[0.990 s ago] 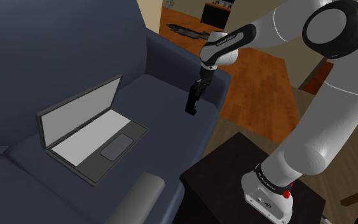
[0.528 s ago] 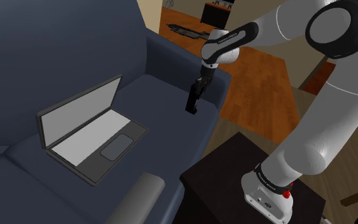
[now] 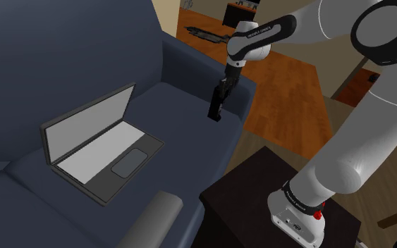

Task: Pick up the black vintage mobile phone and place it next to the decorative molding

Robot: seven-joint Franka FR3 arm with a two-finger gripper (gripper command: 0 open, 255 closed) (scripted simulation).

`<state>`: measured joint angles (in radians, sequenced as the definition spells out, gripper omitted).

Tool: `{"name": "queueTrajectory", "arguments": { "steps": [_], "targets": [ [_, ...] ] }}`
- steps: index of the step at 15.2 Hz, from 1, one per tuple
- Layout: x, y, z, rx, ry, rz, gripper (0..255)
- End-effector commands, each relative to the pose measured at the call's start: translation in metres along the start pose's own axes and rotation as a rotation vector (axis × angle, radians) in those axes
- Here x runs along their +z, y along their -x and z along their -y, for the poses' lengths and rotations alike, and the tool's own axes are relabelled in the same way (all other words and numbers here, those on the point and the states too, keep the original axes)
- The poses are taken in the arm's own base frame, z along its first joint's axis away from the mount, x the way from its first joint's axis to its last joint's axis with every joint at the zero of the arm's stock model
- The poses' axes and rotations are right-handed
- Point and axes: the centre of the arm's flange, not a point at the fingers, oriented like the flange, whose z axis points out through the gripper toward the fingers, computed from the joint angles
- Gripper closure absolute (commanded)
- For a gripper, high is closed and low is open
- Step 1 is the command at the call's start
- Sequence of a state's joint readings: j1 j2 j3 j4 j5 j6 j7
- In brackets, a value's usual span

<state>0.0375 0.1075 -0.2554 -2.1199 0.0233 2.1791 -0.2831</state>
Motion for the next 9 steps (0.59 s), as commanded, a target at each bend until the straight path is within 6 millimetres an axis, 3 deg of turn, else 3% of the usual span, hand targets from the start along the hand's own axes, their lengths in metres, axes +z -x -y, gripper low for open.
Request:
{"name": "queueTrajectory", "arguments": {
  "steps": [1,9],
  "targets": [
    [-0.011,0.0,0.001,0.0,0.0,0.0,255],
    [-0.053,0.002,0.001,0.0,0.0,0.0,255]
  ]
}}
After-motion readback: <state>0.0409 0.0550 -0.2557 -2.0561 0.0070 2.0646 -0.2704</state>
